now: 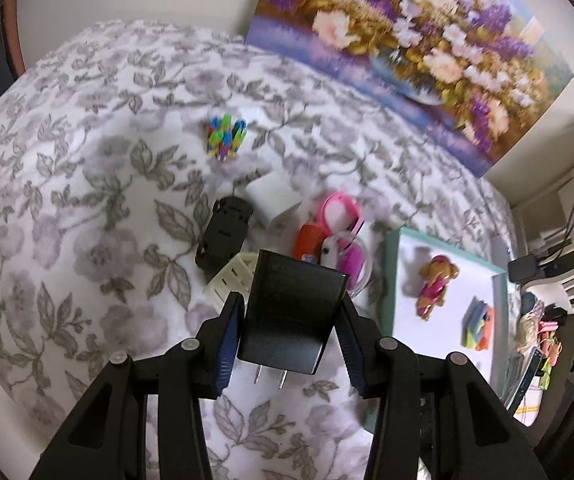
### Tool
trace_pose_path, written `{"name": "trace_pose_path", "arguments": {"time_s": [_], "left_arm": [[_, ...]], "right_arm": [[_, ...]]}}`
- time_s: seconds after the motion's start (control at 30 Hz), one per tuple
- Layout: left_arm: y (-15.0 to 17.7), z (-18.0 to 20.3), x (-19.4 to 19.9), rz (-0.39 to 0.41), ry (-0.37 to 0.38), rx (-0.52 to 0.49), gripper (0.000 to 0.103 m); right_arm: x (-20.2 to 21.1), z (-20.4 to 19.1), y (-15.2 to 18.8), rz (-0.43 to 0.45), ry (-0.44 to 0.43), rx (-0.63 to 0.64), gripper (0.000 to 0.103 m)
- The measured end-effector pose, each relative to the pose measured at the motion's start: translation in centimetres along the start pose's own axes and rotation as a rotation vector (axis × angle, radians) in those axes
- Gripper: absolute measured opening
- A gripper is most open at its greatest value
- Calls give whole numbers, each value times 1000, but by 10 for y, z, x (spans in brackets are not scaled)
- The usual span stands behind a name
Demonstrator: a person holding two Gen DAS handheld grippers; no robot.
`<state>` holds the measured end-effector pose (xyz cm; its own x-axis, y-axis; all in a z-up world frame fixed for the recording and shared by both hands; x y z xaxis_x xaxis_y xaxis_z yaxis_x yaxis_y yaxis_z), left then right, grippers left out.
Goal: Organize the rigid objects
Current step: 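Lift the black charger with the left tool while the right tool lifts the comb toward the tray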
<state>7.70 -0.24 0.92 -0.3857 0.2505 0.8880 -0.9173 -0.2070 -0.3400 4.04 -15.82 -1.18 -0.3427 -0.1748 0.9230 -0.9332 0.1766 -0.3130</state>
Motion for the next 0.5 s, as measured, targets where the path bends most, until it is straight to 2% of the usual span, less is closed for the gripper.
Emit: {"name": "trace_pose_path", "arguments": {"time_s": [0.27, 0.5], "left_arm": [[2, 14, 8, 27, 14, -19, 47], [16, 40, 2, -1, 17, -73, 47]], "right_arm": [[35, 26, -8, 101, 49, -58, 22], [38, 77, -10, 97, 160, -163, 22]]}}
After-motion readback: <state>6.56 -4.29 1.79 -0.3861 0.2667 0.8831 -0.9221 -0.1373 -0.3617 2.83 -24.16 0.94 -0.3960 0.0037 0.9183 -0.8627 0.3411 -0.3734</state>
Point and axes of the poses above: each gripper's, at about its wrist camera, not at the fingertips, and x roughly against the way its jaws point, z to its right, y to its underside, the point moved 3 cm from there along -x, roughly the way its jaws point, and after that the axes turned 2 degrees about x, right-handed, at the moved point
